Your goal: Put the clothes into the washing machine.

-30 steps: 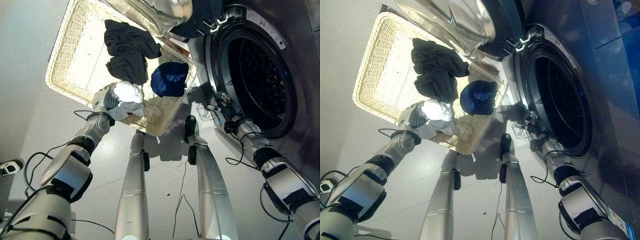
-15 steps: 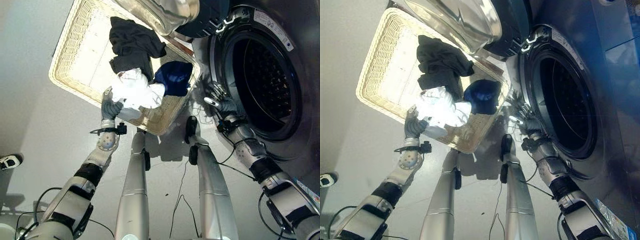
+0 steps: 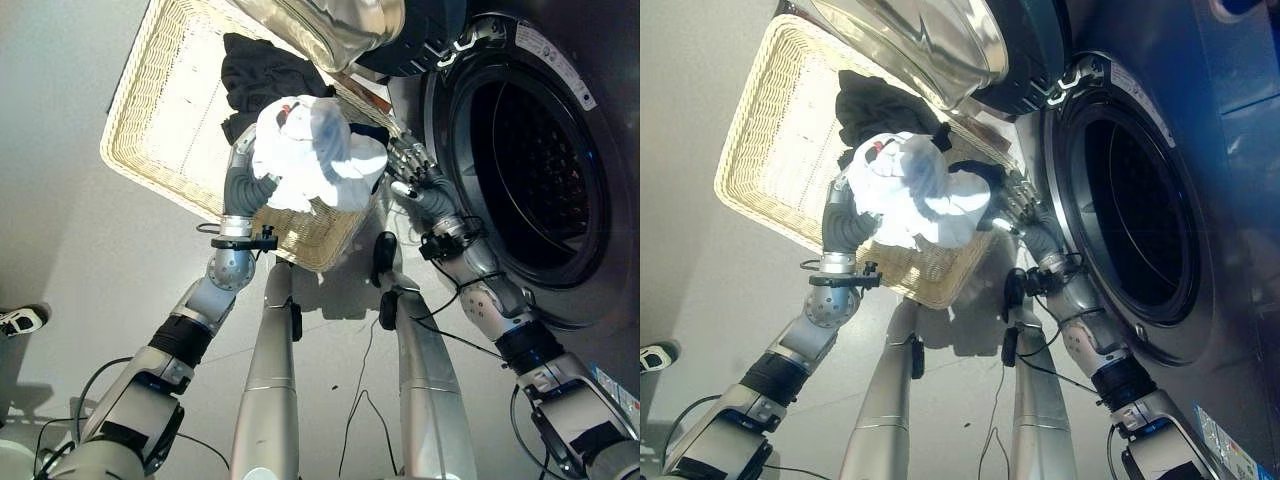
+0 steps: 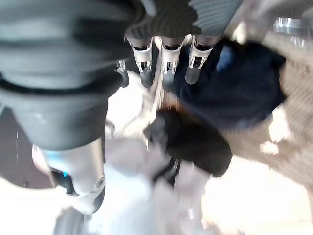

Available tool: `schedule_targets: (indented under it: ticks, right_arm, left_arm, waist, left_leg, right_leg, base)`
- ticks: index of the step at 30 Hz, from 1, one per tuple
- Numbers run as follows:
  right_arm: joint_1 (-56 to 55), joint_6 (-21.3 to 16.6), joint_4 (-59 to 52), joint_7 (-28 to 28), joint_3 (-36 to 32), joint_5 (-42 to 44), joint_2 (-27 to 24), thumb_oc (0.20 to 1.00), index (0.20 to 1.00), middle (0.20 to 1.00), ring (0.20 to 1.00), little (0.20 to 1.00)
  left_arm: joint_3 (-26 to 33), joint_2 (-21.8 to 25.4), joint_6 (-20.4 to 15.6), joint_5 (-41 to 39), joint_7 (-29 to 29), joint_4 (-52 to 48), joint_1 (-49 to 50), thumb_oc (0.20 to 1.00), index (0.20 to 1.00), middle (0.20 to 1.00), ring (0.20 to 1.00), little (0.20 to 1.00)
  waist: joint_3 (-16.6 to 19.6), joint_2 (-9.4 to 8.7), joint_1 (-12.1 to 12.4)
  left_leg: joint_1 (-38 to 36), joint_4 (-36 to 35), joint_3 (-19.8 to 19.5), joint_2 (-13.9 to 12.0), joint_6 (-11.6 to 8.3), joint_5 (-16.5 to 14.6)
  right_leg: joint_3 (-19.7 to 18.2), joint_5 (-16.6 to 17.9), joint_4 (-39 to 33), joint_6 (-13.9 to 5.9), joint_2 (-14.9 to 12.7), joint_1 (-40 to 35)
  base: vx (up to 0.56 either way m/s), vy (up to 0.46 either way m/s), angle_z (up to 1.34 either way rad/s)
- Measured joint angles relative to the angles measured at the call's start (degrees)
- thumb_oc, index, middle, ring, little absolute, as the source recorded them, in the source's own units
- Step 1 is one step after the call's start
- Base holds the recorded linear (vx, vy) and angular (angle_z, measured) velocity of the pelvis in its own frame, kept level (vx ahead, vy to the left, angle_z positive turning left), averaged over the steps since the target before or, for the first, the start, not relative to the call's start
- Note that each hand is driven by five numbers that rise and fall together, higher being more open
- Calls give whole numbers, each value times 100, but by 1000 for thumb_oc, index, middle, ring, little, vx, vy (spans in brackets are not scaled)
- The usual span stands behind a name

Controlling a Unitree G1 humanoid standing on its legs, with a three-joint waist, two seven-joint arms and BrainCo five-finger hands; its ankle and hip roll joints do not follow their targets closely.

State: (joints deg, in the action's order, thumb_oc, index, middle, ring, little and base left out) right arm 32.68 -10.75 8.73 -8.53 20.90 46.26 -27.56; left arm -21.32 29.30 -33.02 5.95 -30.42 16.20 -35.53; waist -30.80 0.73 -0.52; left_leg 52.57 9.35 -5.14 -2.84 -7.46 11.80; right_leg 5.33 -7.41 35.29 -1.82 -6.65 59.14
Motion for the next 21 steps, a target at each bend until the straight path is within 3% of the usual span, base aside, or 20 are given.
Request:
schedule_targets:
  ticks: [8,21]
  right_arm:
    - [-14,411,-387,-423,262,441,-9,1000,1000,1000,1000,1000]
    - [190,567,-558,-597,446,967,-3,1000,1000,1000,1000,1000]
  left_arm:
    - [-107,131,311,462,-295,-42,-95,200,200,200,200,200]
    - [-231,231,500,735,-446,-106,-340,200,200,200,200,200]
  waist:
    - [0,1,12]
    - [-1,3,128]
  left_leg:
    - [2,-23,-7,7,-17,18]
    - [0,-23,-8,30,-25,30]
  right_leg:
    - [10,-12,6,20,-10,9]
    - [38,-83,90,13,-53,31]
  base:
    - [0,0,0]
    - [2,-3,1]
